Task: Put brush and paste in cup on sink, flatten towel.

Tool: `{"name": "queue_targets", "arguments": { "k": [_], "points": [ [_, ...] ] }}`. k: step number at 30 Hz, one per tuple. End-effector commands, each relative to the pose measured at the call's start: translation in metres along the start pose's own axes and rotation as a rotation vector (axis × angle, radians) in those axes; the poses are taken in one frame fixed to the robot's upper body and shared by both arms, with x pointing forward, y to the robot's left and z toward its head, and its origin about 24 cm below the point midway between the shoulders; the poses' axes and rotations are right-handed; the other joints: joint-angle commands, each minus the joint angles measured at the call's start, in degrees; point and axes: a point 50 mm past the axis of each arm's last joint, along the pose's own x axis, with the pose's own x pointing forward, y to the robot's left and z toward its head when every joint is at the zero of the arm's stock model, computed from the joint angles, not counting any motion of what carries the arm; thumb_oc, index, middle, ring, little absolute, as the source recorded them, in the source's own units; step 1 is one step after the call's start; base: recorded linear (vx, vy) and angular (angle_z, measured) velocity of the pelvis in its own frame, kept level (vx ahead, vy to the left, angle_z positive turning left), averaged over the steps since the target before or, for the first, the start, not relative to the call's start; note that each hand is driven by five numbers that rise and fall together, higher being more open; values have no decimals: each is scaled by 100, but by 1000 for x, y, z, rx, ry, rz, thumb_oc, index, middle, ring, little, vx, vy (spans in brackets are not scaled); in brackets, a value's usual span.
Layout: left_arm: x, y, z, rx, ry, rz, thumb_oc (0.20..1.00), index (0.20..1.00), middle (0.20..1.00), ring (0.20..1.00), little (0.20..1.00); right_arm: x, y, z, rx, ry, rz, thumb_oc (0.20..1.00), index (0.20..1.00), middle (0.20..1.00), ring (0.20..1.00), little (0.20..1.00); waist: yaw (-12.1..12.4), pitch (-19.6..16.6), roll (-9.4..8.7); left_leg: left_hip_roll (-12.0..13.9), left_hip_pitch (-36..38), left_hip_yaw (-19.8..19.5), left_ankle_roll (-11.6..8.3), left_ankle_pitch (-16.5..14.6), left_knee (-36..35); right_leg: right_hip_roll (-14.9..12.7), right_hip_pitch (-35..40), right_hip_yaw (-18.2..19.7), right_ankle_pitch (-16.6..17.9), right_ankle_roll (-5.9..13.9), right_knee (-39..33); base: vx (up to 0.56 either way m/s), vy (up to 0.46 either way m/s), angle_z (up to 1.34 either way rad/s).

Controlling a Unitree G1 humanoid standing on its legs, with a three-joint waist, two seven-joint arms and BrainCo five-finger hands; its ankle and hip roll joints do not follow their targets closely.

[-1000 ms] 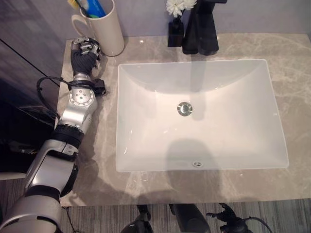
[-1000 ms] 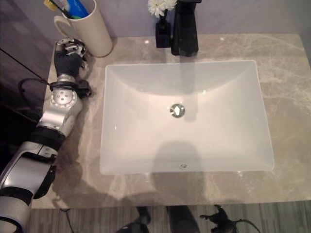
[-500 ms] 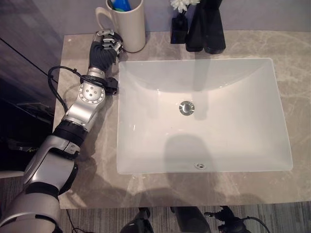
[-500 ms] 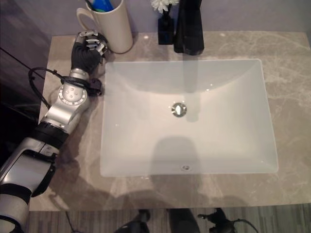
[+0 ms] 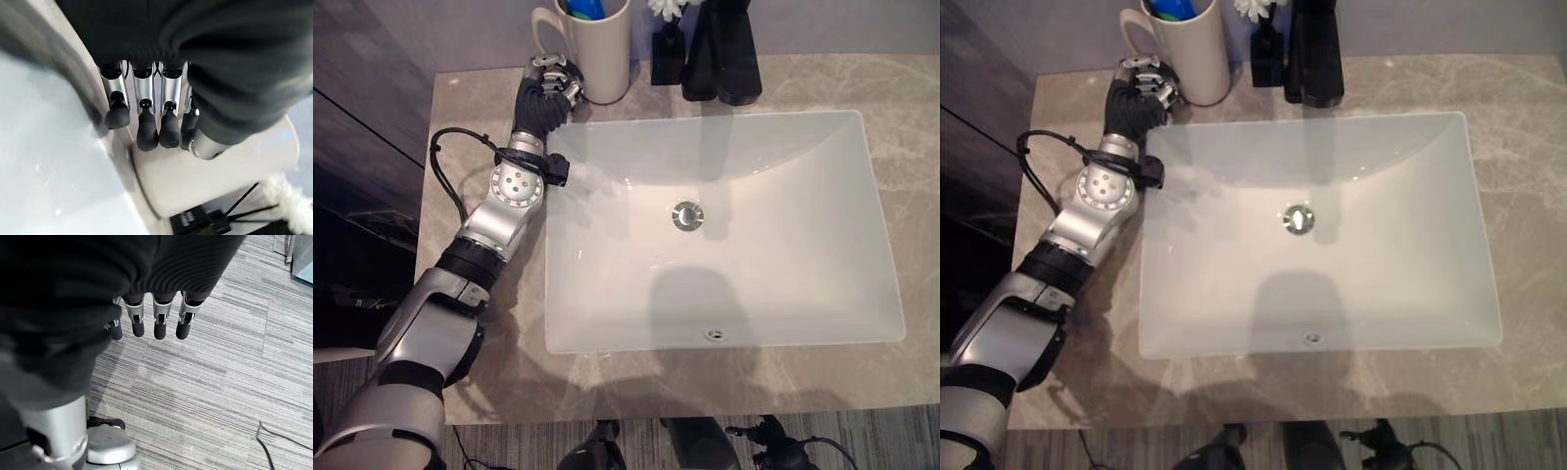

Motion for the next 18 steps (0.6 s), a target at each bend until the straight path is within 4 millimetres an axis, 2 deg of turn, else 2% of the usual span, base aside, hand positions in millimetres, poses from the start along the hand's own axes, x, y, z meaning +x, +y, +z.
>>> {"name": "queue_targets", "arguments": {
  "k": [1,2,6,7,8,10,12,13,14,16,18],
  "points": [
    [-22,-1,-26,25,67,50,200,200,200,200,200,-2,-16,-17,37,54,-66,1000,1000,1000,1000,1000,-48,-142,-25,247,401,-183,-367,105,59,-217,1,-28,-605,485,688,5,5,12],
    [-22,-1,-26,25,68,50,200,200,200,200,200,-2,-16,-17,36,55,-66,1000,1000,1000,1000,1000,-53,-140,-22,248,406,-186,-367,104,59,-217,9,-31,-605,485,686,21,23,13],
    [-56,18,-43,36,98,100,200,200,200,200,200,-5,-15,-28,52,101,-61,1000,1000,1000,1000,1000,136,-303,-144,195,663,-356,-297,2,59,-337,395,-187,-658,508,646,35,39,13],
    [-65,23,-47,34,106,114,200,200,200,200,200,-6,-14,-31,52,111,-55,1000,1000,1000,1000,1000,174,-341,-177,189,722,-374,-284,-17,59,-357,473,-214,-668,517,627,31,87,28],
    [-82,28,-52,26,113,122,200,200,200,200,200,-7,-12,-36,46,131,-42,1000,1000,1000,1000,1000,262,-423,-242,166,827,-438,-244,-53,59,-409,610,-266,-679,538,609,22,77,29],
    [-91,31,-55,17,122,129,200,200,200,200,200,-8,-10,-39,45,142,-33,1000,1000,1000,1000,1000,294,-461,-273,158,878,-457,-230,-78,59,-427,681,-282,-685,549,599,9,70,24],
    [-112,38,-58,9,132,136,200,200,200,200,200,-10,-7,-45,36,170,-16,1000,1000,1000,1000,1000,409,-550,-359,116,990,-528,-168,-117,59,-457,838,-321,-692,584,589,-5,105,15],
    [-128,49,-58,12,131,151,200,200,200,200,200,-12,-2,-48,37,184,1,1000,1000,1000,1000,1000,526,-614,-447,79,1054,-567,-118,-154,59,-480,922,-356,-672,620,593,-33,105,13],
    [-130,49,-58,13,134,152,200,200,200,200,200,-12,-2,-49,34,184,2,1000,1000,1000,1000,1000,512,-616,-449,77,1065,-565,-116,-156,59,-481,935,-354,-671,622,587,-51,107,10],
    [-160,65,-58,15,155,182,200,200,200,200,200,-13,3,-51,55,198,14,1000,1000,1000,1000,1000,703,-692,-572,-9,1121,-622,-12,-204,59,-527,1041,-389,-609,692,589,-56,109,9],
    [-171,68,-58,8,172,182,200,200,200,200,200,-14,5,-51,55,201,22,1000,1000,1000,1000,1000,734,-724,-614,-47,1164,-625,23,-229,59,-556,1078,-388,-585,722,587,-52,124,-2]
  ]
}}
